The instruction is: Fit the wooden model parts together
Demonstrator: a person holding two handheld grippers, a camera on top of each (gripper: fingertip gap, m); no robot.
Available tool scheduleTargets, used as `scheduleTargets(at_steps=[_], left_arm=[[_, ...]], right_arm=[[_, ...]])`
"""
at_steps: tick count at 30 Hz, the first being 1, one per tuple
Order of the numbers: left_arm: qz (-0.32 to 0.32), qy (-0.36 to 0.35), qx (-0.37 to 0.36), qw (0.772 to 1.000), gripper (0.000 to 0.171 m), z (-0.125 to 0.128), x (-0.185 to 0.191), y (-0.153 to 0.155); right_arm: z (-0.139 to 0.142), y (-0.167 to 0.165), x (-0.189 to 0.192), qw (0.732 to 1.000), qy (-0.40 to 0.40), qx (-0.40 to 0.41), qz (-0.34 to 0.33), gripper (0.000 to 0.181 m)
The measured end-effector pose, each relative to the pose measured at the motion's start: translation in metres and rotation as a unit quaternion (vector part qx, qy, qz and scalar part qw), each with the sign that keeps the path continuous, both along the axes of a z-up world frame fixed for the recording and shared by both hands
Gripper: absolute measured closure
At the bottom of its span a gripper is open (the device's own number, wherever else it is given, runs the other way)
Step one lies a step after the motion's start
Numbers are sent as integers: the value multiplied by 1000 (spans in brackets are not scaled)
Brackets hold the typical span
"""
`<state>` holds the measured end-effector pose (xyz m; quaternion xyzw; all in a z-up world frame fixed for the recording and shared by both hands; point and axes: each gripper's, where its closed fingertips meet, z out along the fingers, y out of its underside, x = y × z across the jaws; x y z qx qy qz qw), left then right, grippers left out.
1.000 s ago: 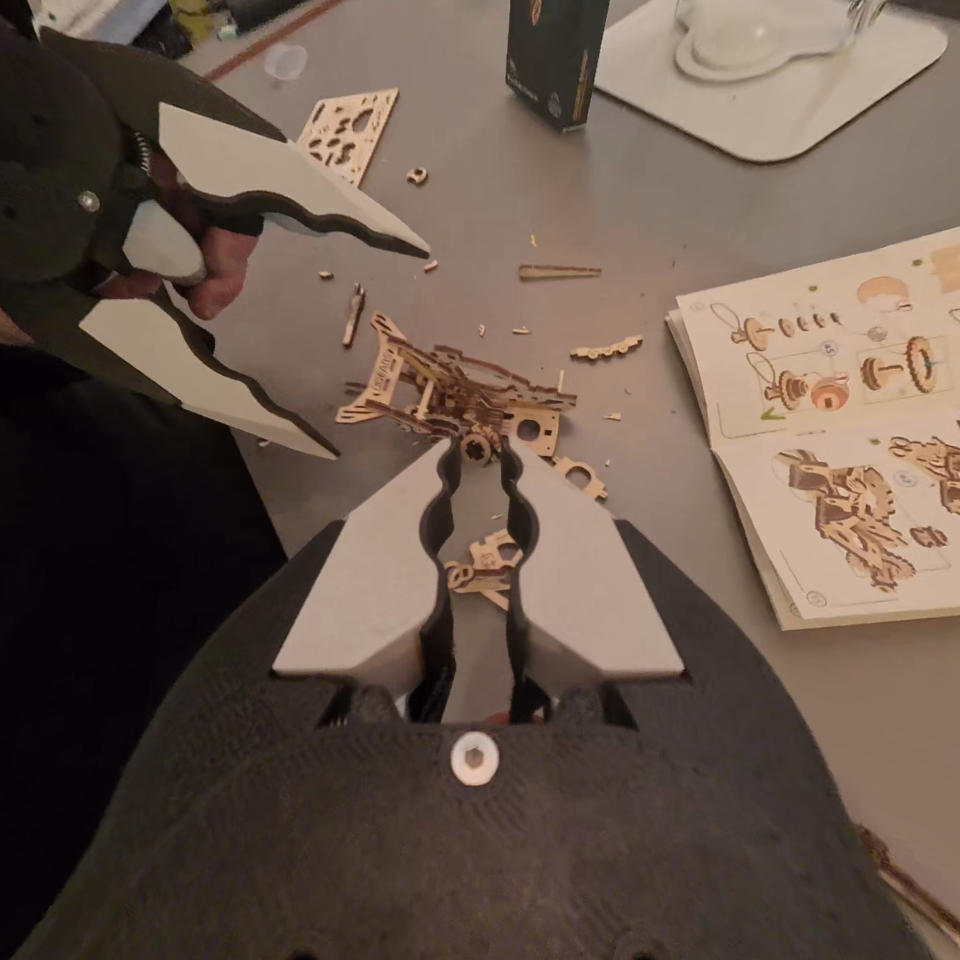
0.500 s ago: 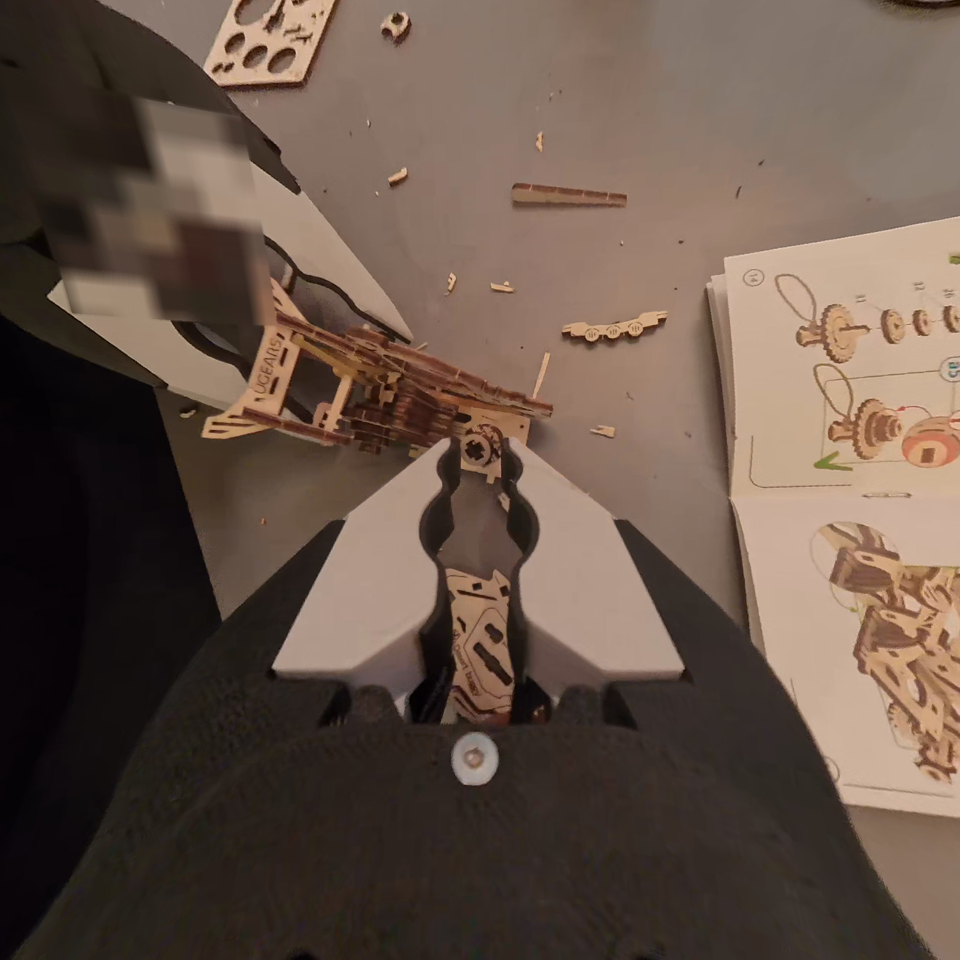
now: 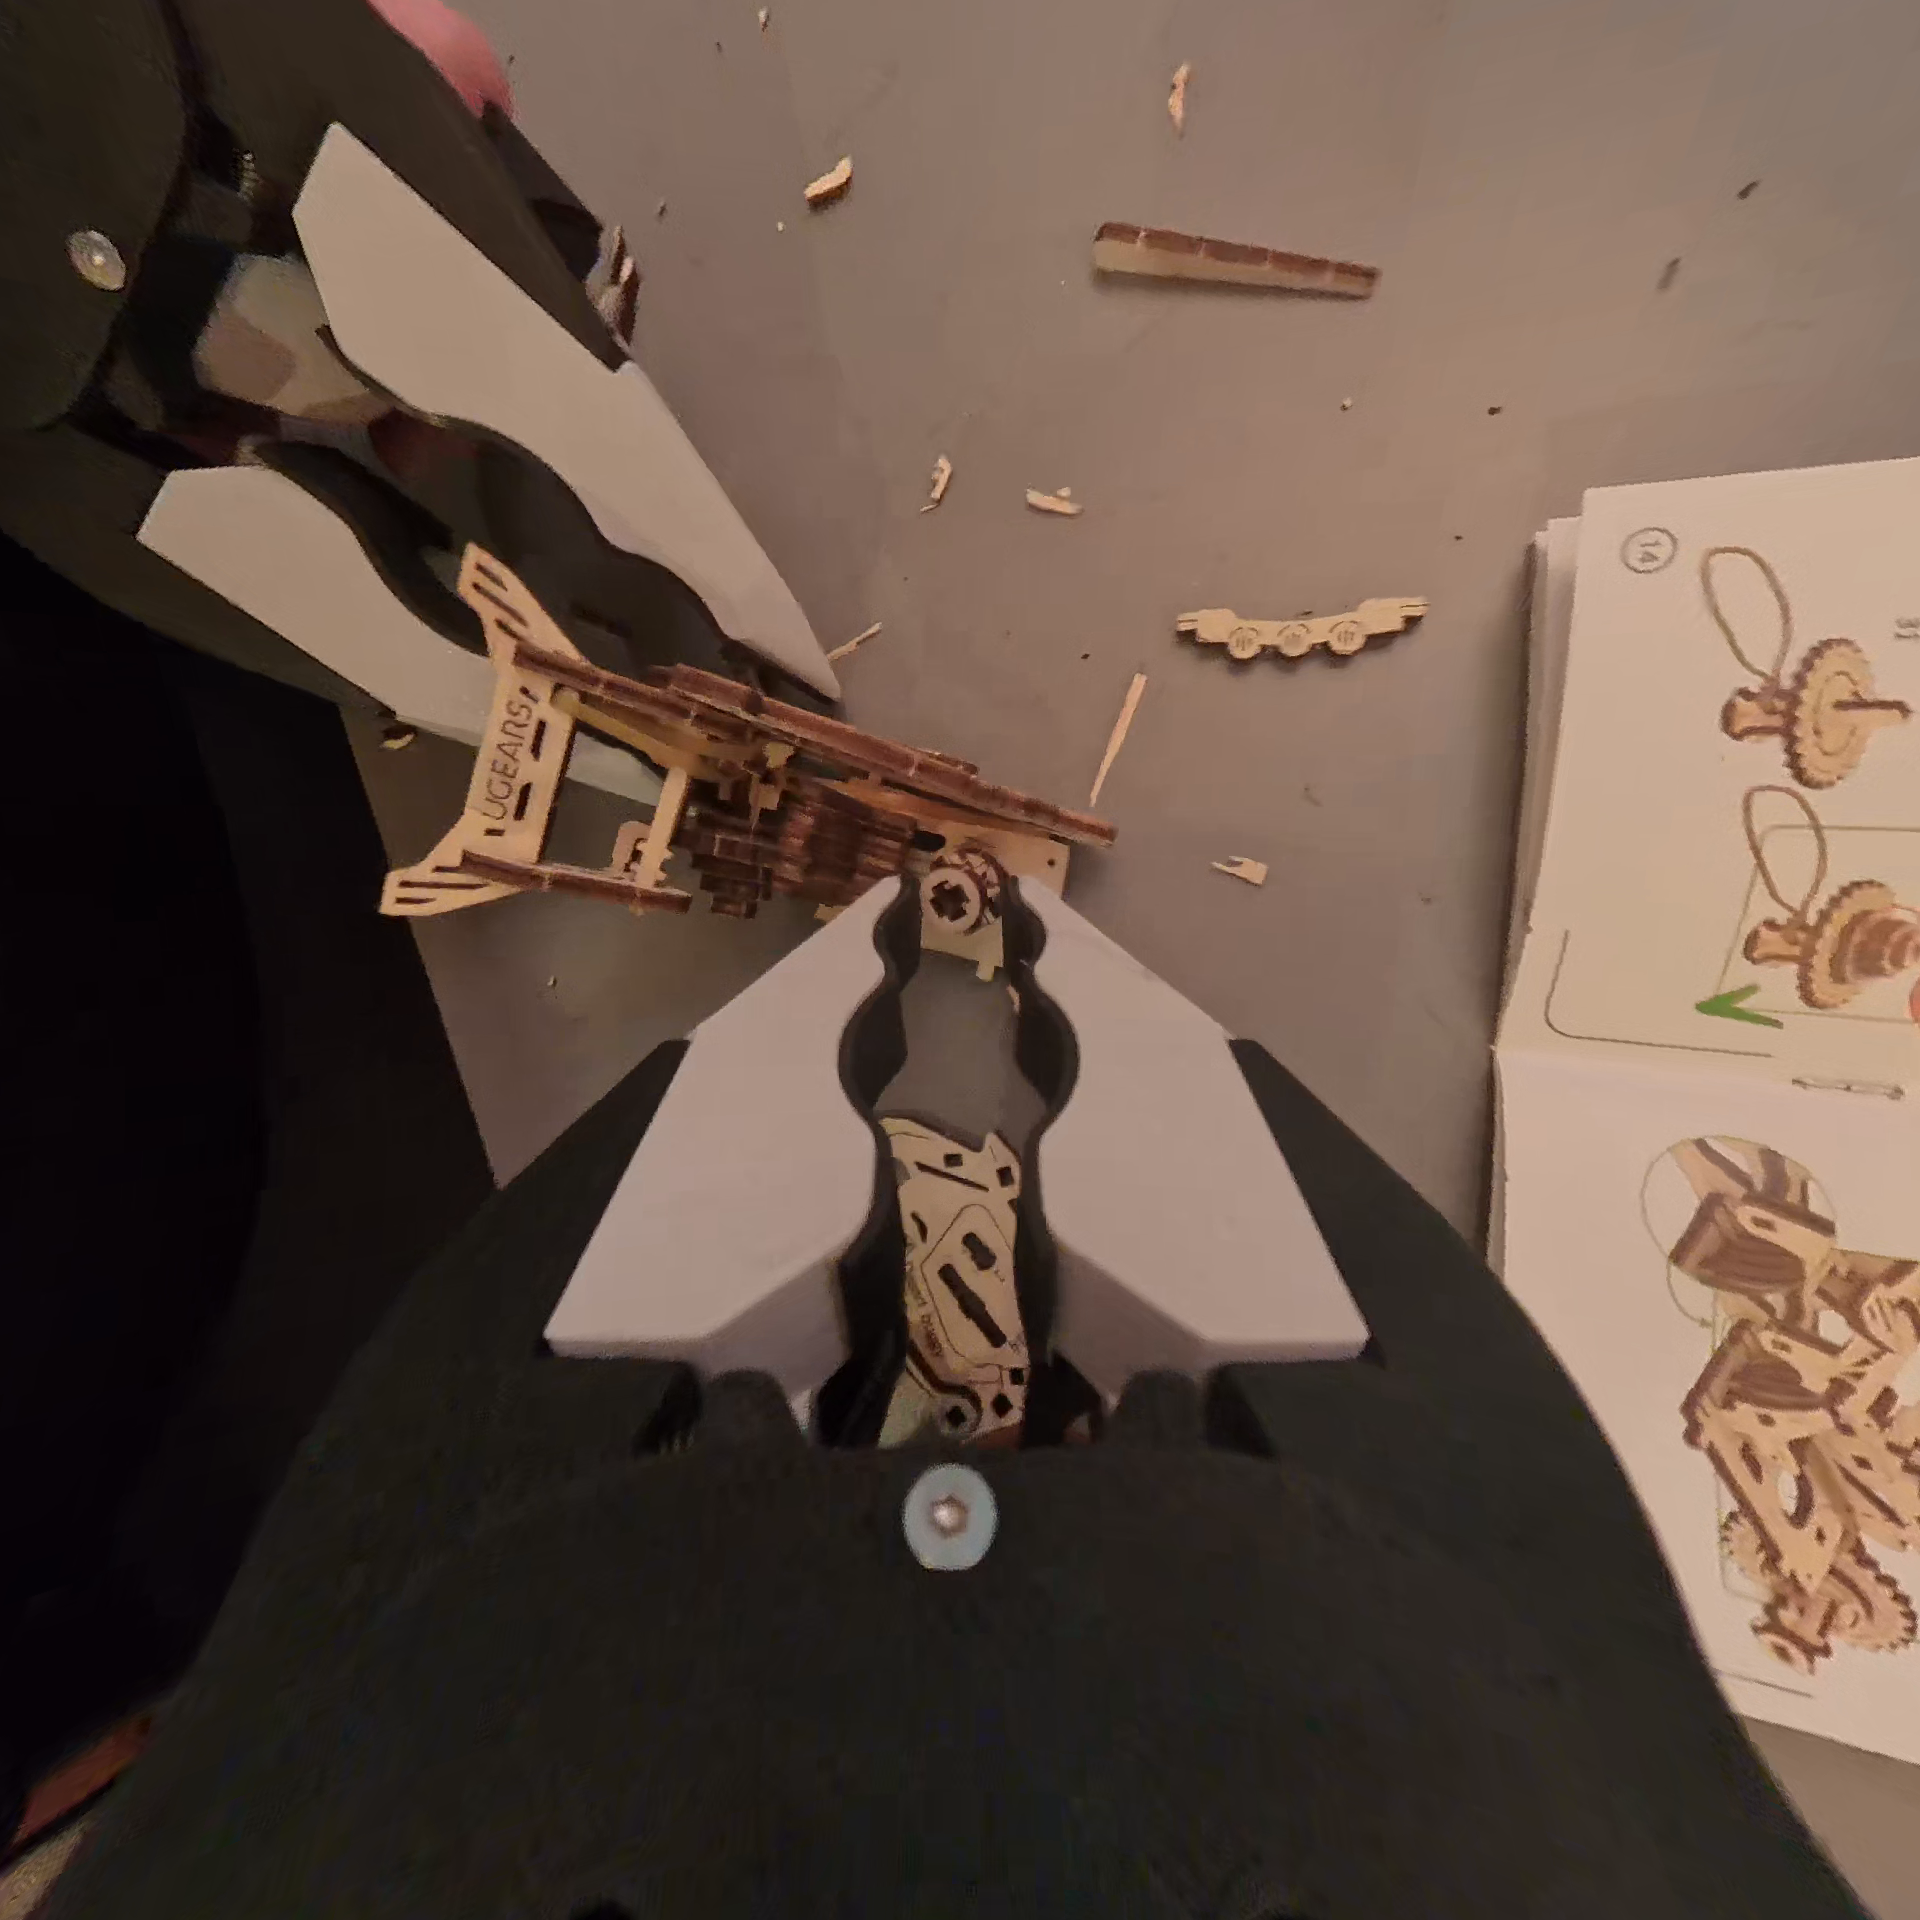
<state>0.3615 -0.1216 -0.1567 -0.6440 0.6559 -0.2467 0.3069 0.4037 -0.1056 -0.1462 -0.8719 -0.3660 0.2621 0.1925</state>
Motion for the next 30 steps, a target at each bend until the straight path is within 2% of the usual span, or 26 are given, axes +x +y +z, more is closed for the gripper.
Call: scheduleTargets(at_steps=[16, 22, 25, 30], left_arm=[[-7, -6, 2, 1000, 149, 1, 2, -1], [-8, -6, 1, 1000, 149, 1, 2, -1], [-9, -6, 2, 1000, 148, 1, 2, -1], [-8, -6, 2, 1000, 149, 1, 1, -1]], right_arm=[[-5, -4, 3, 987, -84, -75, 112, 168], [-2, 0, 4, 989, -83, -59, 103, 153], [1, -2, 5, 991, -74, -50, 101, 153], [3, 1, 5, 994, -54, -21, 92, 175]])
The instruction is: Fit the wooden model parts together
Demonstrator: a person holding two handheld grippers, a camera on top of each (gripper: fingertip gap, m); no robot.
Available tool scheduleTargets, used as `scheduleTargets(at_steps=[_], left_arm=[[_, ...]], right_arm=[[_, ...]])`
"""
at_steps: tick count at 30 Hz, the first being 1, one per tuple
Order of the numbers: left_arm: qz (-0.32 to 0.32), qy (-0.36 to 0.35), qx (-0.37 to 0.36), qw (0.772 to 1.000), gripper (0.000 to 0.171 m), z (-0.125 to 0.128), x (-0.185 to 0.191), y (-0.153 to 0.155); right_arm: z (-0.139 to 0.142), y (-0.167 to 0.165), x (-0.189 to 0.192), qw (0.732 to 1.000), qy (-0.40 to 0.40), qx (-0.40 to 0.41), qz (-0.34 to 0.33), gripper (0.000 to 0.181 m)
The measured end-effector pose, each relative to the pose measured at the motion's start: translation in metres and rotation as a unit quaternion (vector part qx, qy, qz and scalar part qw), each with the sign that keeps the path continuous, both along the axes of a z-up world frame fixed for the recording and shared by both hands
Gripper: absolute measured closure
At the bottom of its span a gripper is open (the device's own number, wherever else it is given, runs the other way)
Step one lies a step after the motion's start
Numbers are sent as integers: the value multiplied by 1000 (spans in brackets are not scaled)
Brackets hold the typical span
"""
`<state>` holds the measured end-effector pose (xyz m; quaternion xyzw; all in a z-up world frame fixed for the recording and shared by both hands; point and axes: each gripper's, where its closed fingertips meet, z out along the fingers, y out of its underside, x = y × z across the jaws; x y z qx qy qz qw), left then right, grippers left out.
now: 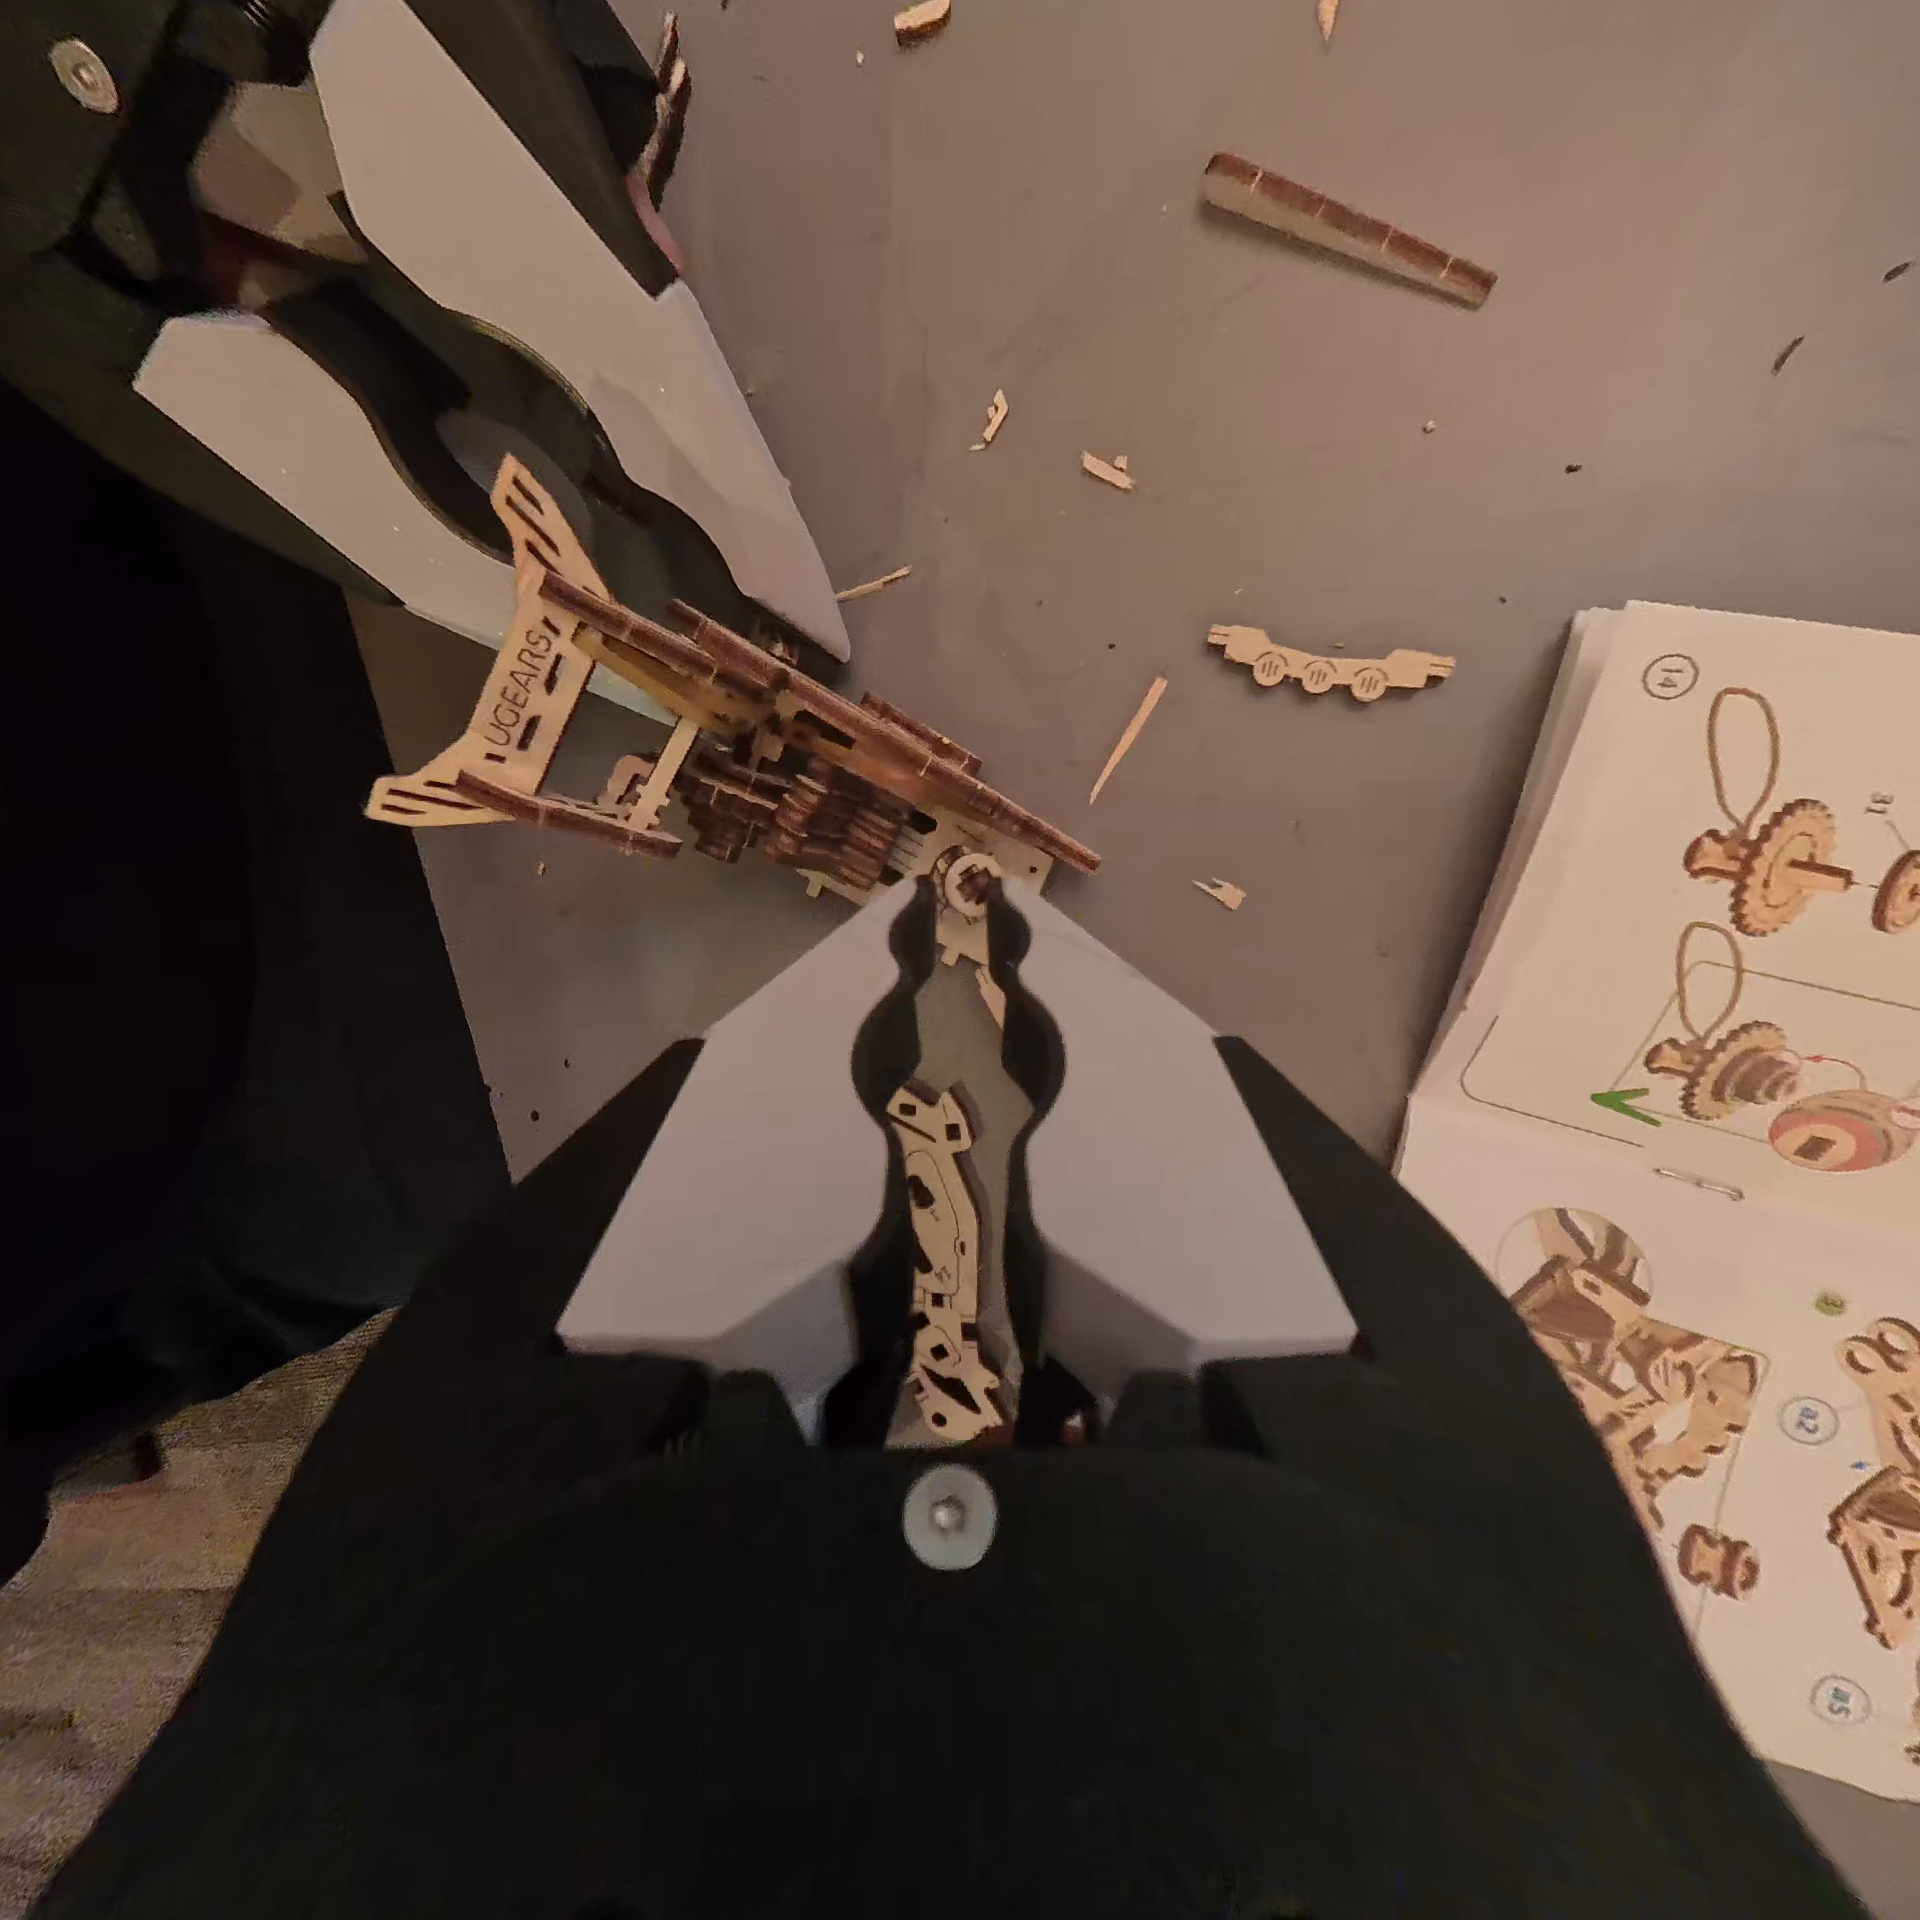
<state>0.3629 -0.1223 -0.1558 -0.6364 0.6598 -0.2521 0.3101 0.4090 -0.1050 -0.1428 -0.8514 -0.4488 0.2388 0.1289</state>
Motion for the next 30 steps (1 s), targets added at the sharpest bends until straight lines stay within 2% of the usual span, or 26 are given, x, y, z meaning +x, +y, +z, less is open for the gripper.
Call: scheduleTargets(at_steps=[10, 17, 25, 30], left_arm=[[2, 0, 4, 1000, 150, 0, -1, 1], [2, 0, 6, 1000, 151, 0, -2, 2], [0, 0, 11, 1000, 151, 0, -2, 2], [1, 1, 16, 1000, 151, 0, -2, 2]], right_arm=[[3, -9, -6, 999, 5, 21, 32, 181], [3, -6, -2, 999, 4, 28, 16, 181], [0, -6, -1, 997, -20, 76, 25, 167], [-3, -6, -4, 996, -19, 79, 24, 172]])
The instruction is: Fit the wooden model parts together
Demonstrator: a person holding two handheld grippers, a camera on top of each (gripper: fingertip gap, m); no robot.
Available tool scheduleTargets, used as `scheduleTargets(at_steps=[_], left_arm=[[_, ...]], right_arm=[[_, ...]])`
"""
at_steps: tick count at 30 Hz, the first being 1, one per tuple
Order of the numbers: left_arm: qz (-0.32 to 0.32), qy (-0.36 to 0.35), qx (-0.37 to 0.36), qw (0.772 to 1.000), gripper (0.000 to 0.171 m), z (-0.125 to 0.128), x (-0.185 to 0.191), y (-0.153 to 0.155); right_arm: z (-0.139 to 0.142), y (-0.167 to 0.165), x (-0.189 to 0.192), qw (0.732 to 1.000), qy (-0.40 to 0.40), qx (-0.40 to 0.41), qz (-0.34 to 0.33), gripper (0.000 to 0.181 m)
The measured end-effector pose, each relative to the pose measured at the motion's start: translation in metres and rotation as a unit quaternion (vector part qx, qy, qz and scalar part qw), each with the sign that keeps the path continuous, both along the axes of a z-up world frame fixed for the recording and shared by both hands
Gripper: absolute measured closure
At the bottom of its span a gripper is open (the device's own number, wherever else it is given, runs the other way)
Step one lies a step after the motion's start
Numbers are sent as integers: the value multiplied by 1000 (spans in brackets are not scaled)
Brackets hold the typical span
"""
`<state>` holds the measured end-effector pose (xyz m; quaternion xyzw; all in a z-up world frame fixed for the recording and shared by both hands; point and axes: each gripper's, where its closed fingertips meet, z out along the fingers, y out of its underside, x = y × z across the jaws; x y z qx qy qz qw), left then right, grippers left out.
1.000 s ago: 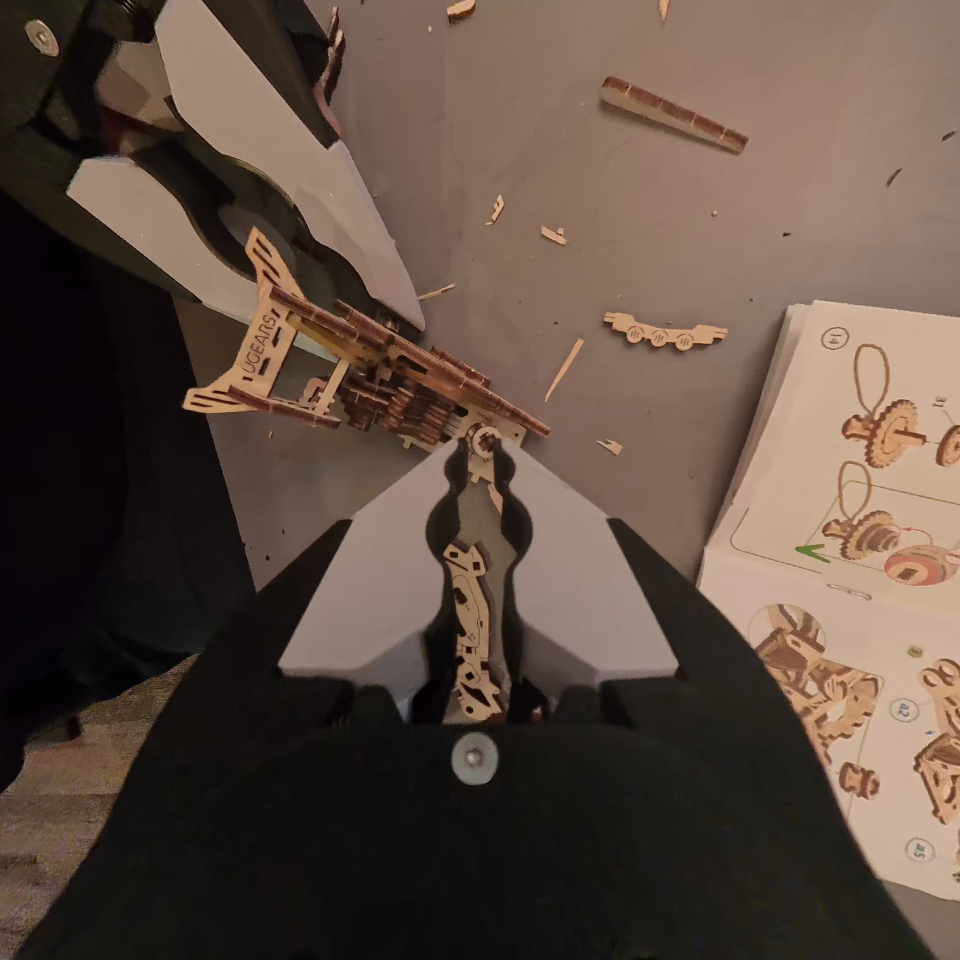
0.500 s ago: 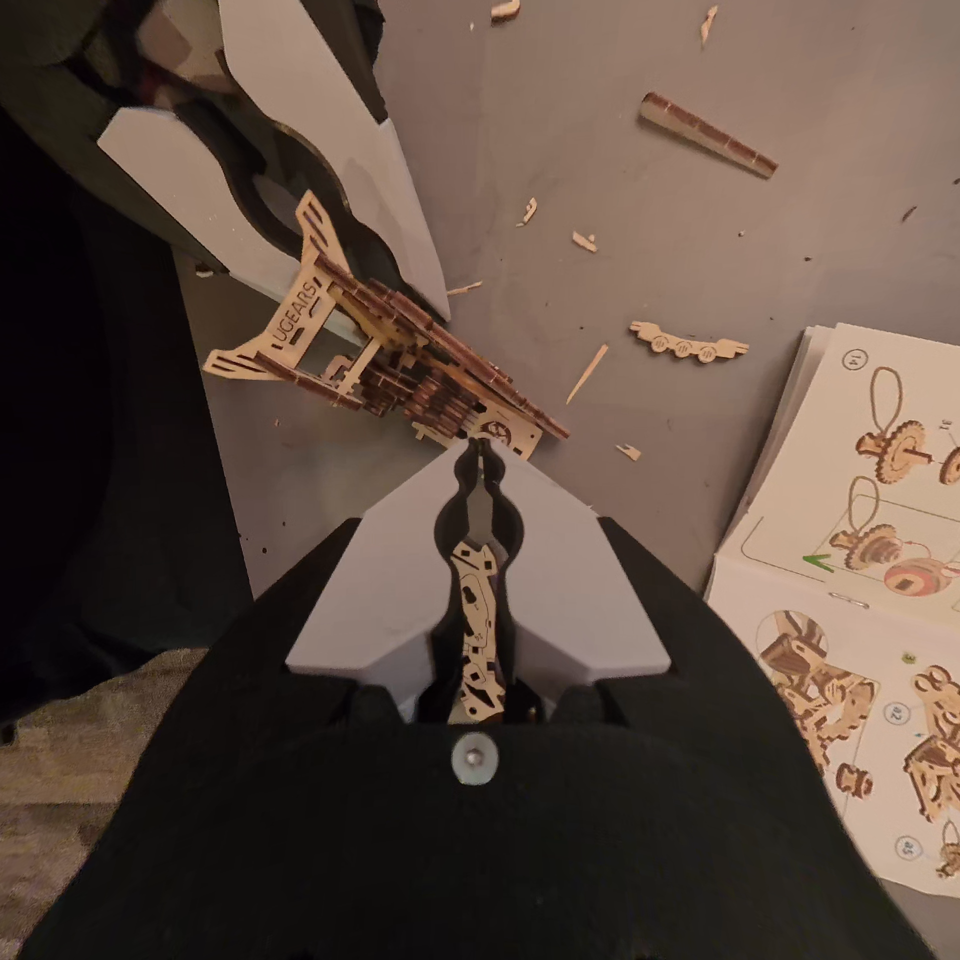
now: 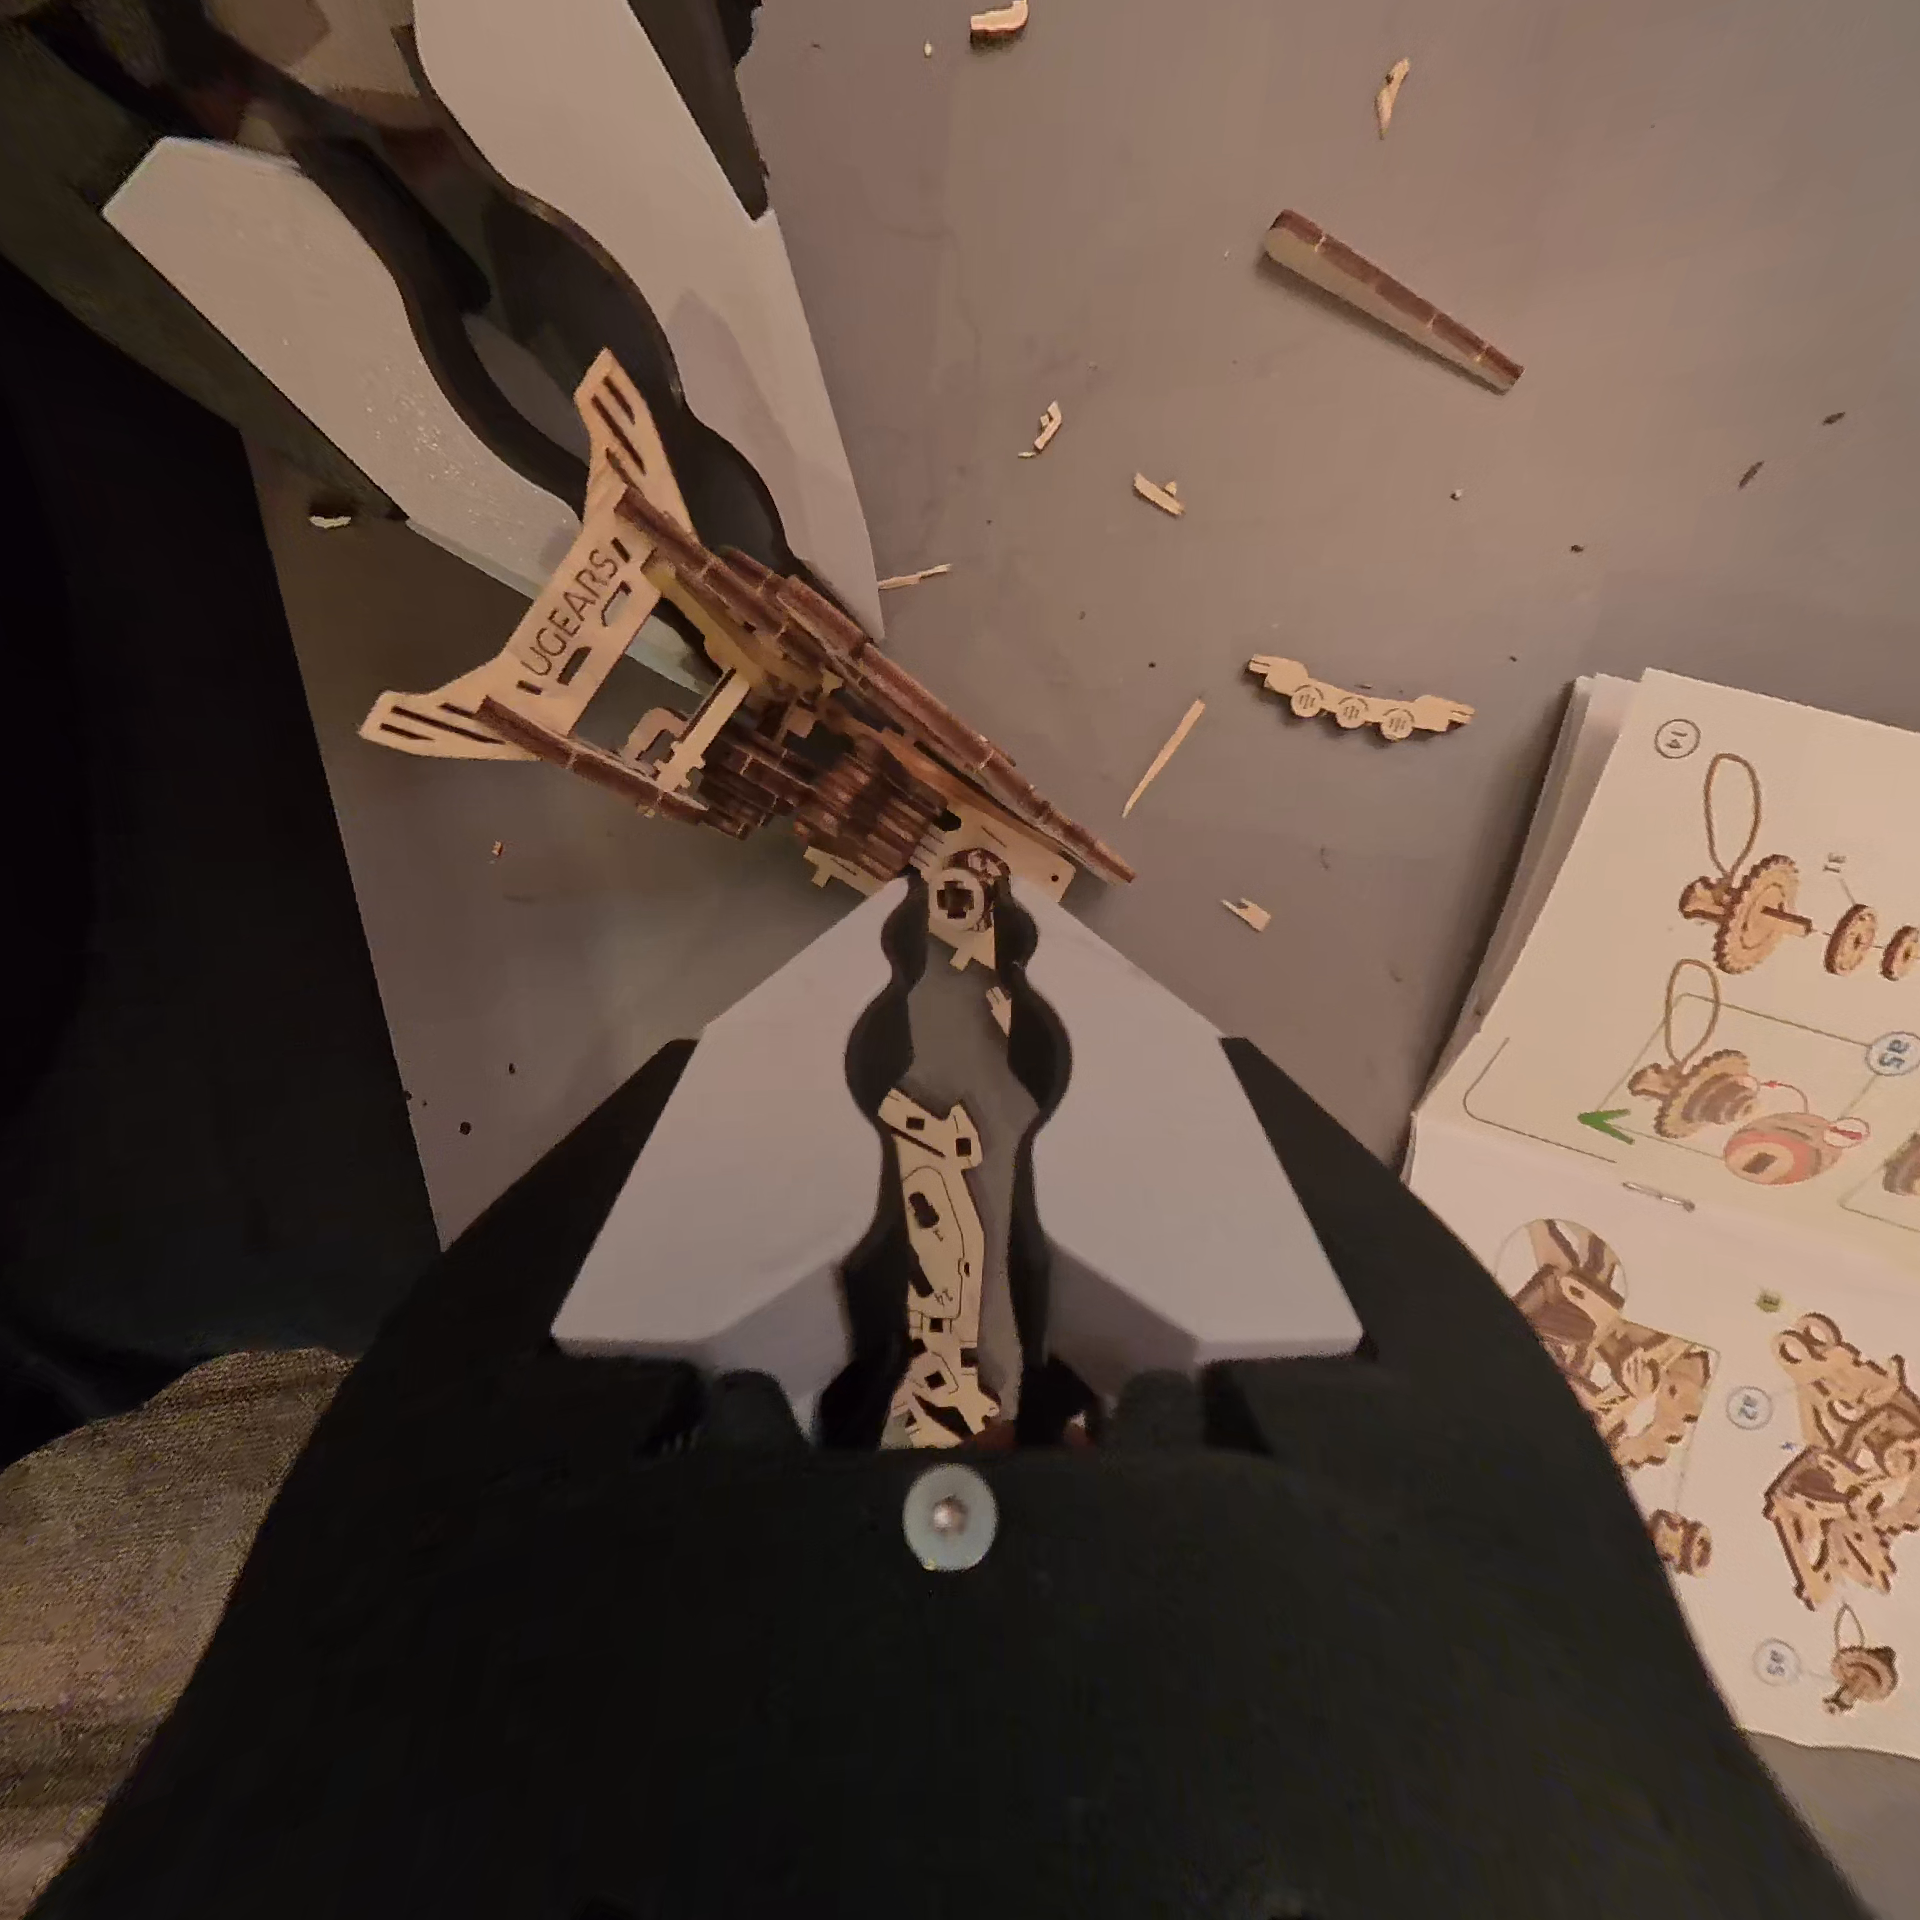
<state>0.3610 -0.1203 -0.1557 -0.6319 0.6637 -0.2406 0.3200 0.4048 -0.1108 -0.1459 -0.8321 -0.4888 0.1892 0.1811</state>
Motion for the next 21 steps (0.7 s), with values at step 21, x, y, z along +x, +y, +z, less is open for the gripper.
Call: scheduleTargets(at_steps=[21], left_arm=[[-2, 5, 89, 996, 156, 1, 0, 1]], right_arm=[[-1, 3, 2, 980, 91, -139, -111, 165]])
